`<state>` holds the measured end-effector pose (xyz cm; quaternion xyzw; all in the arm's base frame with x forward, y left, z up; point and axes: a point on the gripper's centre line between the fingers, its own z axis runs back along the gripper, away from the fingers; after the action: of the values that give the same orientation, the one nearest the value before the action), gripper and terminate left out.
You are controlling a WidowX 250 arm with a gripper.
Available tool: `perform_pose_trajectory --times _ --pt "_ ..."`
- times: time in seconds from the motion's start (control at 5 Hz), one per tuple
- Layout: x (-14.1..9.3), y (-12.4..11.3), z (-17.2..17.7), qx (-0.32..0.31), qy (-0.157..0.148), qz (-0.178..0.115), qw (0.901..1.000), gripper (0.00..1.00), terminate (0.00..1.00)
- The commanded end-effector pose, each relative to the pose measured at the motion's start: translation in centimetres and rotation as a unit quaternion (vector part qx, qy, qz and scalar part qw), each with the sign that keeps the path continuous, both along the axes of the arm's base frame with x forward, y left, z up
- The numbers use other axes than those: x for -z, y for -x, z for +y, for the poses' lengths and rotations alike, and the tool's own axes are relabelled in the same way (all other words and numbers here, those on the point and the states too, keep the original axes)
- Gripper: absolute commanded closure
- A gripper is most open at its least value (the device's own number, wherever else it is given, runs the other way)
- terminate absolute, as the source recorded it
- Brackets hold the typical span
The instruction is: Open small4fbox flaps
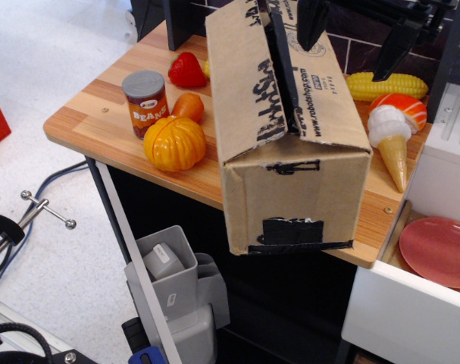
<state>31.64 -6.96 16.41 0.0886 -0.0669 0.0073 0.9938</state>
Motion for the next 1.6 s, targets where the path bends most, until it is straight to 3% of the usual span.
perform_pose_trajectory --times 0.0,0.6,1.4 --pt "0.0 0.0 0.0 0.0 0.0 0.0 1.0 0.0 0.0" --pt "1.5 0.8 0.2 -0.028 0.025 -0.011 0.9992 0.0 0.0" --pt "1.5 1.9 2.9 -0.029 0.02 -0.007 0.9993 0.0 0.0"
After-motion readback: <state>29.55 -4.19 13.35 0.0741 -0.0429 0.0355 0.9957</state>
